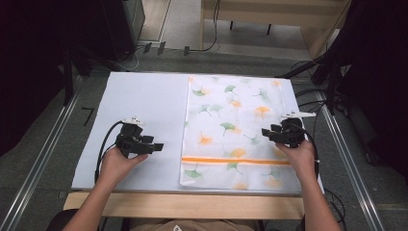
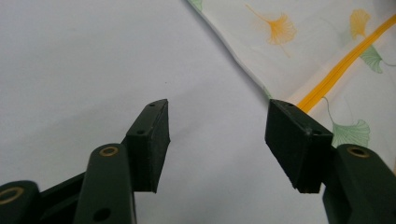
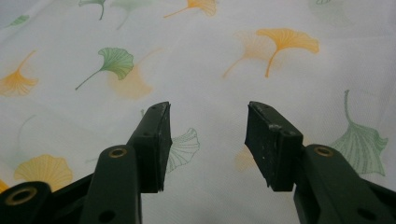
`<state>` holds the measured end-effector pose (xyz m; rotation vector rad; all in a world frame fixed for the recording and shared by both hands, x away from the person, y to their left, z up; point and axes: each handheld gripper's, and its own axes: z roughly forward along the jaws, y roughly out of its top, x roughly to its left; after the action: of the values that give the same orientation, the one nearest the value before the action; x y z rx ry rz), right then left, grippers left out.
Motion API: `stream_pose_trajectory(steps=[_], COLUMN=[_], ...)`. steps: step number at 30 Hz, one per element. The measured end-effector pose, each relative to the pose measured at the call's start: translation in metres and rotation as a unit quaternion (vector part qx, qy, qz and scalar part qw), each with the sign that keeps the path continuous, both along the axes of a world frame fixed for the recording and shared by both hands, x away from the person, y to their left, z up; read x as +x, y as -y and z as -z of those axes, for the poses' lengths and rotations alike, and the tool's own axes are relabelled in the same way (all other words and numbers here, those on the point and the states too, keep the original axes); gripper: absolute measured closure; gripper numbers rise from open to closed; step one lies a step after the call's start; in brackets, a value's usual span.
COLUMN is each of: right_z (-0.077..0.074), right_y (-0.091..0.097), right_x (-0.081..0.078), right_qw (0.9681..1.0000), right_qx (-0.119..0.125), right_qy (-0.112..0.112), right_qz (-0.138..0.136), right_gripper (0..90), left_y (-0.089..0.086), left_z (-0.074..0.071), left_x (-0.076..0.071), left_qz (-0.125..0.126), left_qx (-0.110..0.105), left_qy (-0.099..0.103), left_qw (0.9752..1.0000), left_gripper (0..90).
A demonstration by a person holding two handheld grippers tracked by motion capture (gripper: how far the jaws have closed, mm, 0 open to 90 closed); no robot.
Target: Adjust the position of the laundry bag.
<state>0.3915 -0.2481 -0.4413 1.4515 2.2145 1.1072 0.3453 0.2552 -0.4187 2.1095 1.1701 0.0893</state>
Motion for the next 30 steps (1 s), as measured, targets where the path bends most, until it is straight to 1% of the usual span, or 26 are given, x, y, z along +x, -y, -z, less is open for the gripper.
stream_pose_trajectory(steps=[1,3,5,7,12,14,17,20,21,22,25,26,27,30], right_z=[0.0,0.0,0.001,0.002,0.003,0.003,0.002,0.002,0.002,0.002,0.002,0.001,0.001,0.0], right_y=[0.001,0.002,0.003,0.003,-0.001,-0.002,-0.003,-0.005,-0.005,-0.007,-0.008,-0.009,-0.009,-0.008], right_x=[0.0,0.0,0.0,0.0,0.002,0.002,0.002,0.002,0.002,0.002,0.001,0.001,0.0,0.0], right_qw=[1.0,0.9999,0.9999,0.9999,0.9999,0.9998,0.9999,0.9999,0.9999,0.9999,0.9997,0.9996,0.9995,0.9995], right_qx=[0.005,0.008,0.004,0.003,0.004,0.007,0.004,0.002,0.002,0.0,0.001,-0.006,-0.007,-0.005], right_qy=[-0.006,-0.007,-0.011,-0.015,-0.013,-0.014,-0.009,-0.008,-0.008,-0.006,-0.007,-0.004,-0.004,-0.007], right_qz=[0.002,0.001,0.0,-0.002,-0.01,-0.009,-0.012,-0.014,-0.014,-0.015,-0.022,-0.028,-0.031,-0.029], right_gripper=[51.6,51.3,50.1,49.5,47.6,45.4,42.4,38.1,38.1,37.7,39.9,43.2,44.5,45.6], left_y=[0.0,0.0,-0.001,-0.001,-0.001,0.0,0.001,0.001,0.001,0.001,0.001,0.001,0.001,0.002], left_z=[0.0,0.0,0.0,0.0,0.0,0.002,0.003,0.003,0.003,0.002,0.001,0.001,0.0,0.001], left_x=[0.0,-0.001,-0.004,-0.005,-0.007,-0.008,-0.008,-0.008,-0.008,-0.009,-0.01,-0.01,-0.01,-0.009], left_qz=[0.0,0.001,0.004,0.003,0.0,0.004,0.006,0.004,0.004,-0.001,-0.002,0.0,0.001,0.006], left_qx=[-0.001,-0.003,0.002,0.002,0.0,0.005,0.003,0.001,0.001,0.0,-0.005,-0.006,-0.009,-0.013], left_qy=[0.001,0.002,0.011,0.009,0.011,0.006,0.004,0.004,0.004,0.006,0.008,0.009,0.01,0.009], left_qw=[1.0,1.0,0.9999,1.0,0.9999,1.0,1.0,1.0,1.0,1.0,1.0,0.9999,0.9999,0.9999], left_gripper=[38.6,37.6,38.4,38.2,37.9,37.7,37.1,37.1,37.0,36.9,35.3,35.2,35.0,34.1])
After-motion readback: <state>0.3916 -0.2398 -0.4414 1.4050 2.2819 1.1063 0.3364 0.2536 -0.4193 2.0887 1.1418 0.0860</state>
